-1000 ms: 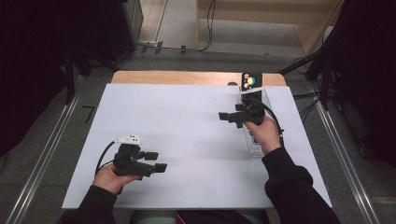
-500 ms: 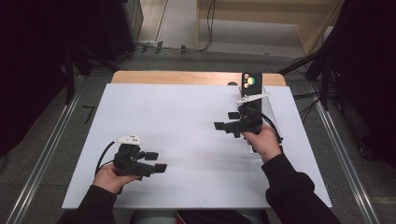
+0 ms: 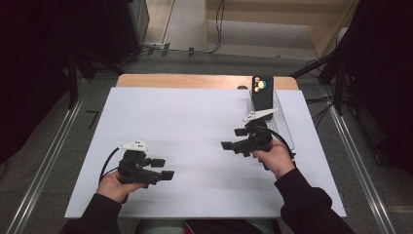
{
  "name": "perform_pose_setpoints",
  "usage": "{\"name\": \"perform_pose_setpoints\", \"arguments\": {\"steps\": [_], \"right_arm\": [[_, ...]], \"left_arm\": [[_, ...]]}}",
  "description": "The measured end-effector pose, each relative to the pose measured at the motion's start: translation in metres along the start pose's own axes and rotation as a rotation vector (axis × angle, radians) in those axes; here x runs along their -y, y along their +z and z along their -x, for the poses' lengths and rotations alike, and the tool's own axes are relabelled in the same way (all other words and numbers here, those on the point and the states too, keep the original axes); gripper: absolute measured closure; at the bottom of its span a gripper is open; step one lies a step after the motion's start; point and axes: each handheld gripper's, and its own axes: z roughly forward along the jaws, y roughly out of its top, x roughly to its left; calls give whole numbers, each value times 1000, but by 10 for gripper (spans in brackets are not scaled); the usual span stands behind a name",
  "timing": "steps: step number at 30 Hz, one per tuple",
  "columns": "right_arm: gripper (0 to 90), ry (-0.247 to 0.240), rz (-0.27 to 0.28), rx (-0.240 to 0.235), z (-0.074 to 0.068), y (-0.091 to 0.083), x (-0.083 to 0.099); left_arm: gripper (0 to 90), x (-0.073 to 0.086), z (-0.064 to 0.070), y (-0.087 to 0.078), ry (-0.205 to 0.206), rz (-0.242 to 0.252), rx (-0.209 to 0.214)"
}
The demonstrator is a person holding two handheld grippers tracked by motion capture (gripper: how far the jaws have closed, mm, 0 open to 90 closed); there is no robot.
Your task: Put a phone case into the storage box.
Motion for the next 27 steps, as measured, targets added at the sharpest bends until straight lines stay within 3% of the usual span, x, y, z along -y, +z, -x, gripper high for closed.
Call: {"name": "perform_pose_setpoints", "arguments": {"steps": [13, 27], "right_arm": [[155, -65, -42, -28, -9, -6, 21], [155, -35, -34, -11, -10, -16, 48]], "left_arm": [[299, 0, 4, 2, 10, -4, -8], [297, 0, 7, 4, 15, -5, -11]]}}
